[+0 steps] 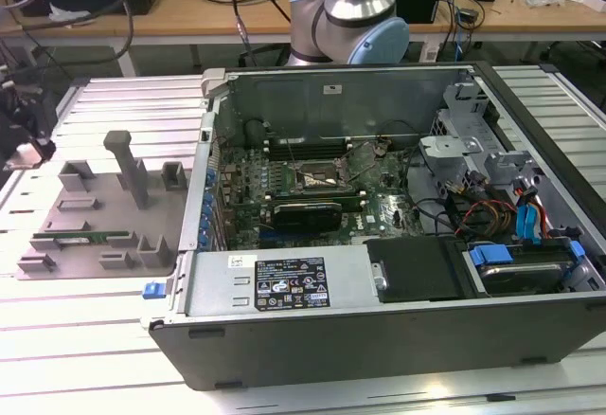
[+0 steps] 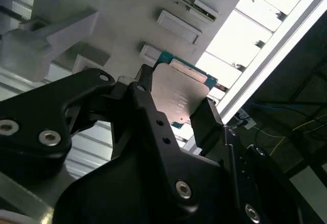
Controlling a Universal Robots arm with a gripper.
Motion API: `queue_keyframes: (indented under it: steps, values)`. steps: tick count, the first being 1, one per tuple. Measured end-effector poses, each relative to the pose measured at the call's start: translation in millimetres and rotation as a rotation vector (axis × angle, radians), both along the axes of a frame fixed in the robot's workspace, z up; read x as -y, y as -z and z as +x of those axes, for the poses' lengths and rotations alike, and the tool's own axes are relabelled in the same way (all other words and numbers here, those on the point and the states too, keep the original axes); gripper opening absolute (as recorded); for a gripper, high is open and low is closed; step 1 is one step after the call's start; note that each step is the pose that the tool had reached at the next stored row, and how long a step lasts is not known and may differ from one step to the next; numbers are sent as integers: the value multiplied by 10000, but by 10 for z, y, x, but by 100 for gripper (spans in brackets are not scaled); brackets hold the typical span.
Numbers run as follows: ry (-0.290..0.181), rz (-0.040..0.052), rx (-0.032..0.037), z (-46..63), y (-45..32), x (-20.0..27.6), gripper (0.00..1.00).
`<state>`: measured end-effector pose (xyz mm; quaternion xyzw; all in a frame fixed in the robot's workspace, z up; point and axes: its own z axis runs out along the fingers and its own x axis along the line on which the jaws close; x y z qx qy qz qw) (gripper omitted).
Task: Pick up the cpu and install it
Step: 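Pick up the cpu and move it towards the insertion slot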
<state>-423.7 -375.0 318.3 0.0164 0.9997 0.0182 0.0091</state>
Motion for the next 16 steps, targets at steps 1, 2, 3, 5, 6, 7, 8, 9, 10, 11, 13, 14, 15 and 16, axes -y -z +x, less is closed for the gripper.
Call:
queue_keyframes:
  steps: [1,2,3,5,6,7,8,9,10,11,13,14,15,16]
  values:
    - [0,0,0,0,-53,0,54]
    - [0,0,0,0,-90,0,54]
    - [0,1,1,0,-119,0,54]
    - [0,0,0,1,-199,0,54]
    - [0,0,0,1,-232,-1,54]
    - [0,0,0,1,-279,-1,54]
    - [0,0,0,1,-311,-1,54]
    - [-1,0,0,1,-365,-2,54]
    - [0,0,0,1,-397,-2,54]
    - [0,0,0,1,-424,-3,54]
    - [0,0,0,1,-523,-5,54]
    - [0,0,0,2,-555,-6,54]
    - [0,0,0,2,-614,-6,54]
    - [0,0,0,2,-673,-7,54]
